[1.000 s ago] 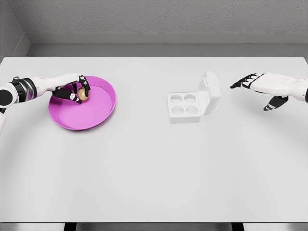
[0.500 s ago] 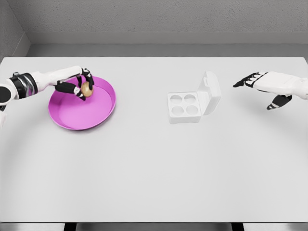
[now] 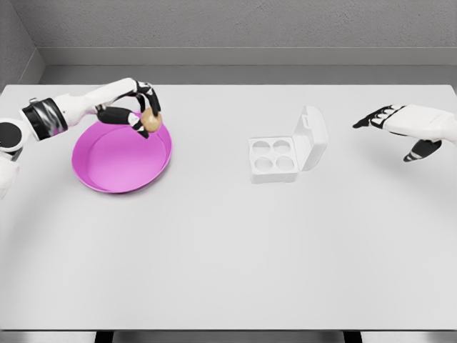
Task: Pack egg into the box and close the box lid
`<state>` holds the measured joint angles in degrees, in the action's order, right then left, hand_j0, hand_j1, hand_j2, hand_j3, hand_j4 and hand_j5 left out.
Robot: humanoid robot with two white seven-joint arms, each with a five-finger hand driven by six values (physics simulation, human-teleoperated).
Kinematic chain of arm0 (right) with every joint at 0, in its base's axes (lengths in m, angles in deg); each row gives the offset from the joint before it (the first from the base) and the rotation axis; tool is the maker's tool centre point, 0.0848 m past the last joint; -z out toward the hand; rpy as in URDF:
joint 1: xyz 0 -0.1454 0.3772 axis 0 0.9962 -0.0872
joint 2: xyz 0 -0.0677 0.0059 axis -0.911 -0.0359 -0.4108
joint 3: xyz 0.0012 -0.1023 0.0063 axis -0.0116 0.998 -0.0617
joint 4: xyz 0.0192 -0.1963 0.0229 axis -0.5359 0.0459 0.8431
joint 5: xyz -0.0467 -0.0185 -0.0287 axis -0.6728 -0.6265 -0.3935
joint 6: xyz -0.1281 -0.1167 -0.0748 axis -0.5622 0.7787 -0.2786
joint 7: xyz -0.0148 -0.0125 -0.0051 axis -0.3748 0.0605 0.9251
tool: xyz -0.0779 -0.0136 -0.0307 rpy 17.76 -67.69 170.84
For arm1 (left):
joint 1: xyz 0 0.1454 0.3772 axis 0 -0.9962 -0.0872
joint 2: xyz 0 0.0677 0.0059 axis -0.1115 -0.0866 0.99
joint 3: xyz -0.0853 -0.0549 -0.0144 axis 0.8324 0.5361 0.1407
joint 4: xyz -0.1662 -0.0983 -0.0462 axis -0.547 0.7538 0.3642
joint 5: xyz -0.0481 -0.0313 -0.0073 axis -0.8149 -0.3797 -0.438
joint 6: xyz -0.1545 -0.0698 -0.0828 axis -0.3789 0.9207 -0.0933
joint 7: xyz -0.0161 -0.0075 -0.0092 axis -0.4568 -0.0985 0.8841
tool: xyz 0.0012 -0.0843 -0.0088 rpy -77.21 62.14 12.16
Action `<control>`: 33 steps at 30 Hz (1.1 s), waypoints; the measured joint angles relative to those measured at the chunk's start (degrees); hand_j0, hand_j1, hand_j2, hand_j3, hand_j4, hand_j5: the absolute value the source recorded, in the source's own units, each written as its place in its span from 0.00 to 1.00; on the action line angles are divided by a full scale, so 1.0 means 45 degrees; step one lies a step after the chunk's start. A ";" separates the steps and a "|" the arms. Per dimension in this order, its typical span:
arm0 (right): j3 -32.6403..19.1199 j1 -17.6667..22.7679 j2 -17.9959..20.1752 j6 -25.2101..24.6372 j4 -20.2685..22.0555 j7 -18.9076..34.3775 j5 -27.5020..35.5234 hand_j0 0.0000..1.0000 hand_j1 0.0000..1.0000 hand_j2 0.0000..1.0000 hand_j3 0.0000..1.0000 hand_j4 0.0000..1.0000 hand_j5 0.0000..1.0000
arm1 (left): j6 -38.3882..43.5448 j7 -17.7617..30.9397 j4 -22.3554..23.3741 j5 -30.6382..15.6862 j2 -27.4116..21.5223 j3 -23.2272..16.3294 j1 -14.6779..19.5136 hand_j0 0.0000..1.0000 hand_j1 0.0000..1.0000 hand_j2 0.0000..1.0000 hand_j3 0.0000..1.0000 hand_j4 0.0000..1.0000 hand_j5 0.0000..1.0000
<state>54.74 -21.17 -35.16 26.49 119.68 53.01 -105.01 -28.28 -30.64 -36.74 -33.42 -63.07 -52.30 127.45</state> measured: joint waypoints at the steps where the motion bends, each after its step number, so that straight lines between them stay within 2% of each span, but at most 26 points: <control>1: 0.0010 0.0020 -0.0002 0.0000 -0.0001 0.0002 -0.0001 1.00 1.00 1.00 1.00 1.00 1.00 | -0.0001 -0.0001 -0.0033 -0.0181 0.0035 -0.0007 0.0000 0.29 0.29 0.29 0.29 0.29 0.29; 5: 0.0019 0.0000 0.0003 0.0000 0.0000 0.0005 0.0000 1.00 1.00 1.00 1.00 1.00 1.00 | 0.0003 -0.0001 -0.0290 -0.1062 0.0236 -0.0031 -0.0117 0.29 0.29 0.29 0.29 0.29 0.29; 13: 0.0011 0.0000 0.0084 0.0000 -0.0006 0.0031 -0.0001 1.00 1.00 1.00 1.00 1.00 1.00 | 0.0015 -0.0001 -0.0923 -0.2121 0.0658 -0.0041 -0.0215 0.29 0.29 0.29 0.29 0.29 0.29; 20: 0.0011 0.0019 0.0096 0.0001 -0.0004 0.0078 0.0000 1.00 1.00 1.00 1.00 1.00 1.00 | 0.0023 -0.0004 -0.0986 -0.2612 0.1393 -0.0053 -0.0351 0.29 0.29 0.29 0.29 0.29 0.29; 33: -0.0007 0.0000 0.0164 0.0001 0.0010 0.0066 0.0000 1.00 1.00 1.00 1.00 1.00 1.00 | 0.0175 -0.0003 -0.0904 -0.2808 0.3104 -0.0059 -0.0351 0.27 0.27 0.27 0.27 0.27 0.27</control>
<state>54.71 -21.17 -34.42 26.50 119.73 53.30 -105.01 -27.50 -30.66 -40.81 -46.06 -49.10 -52.57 125.87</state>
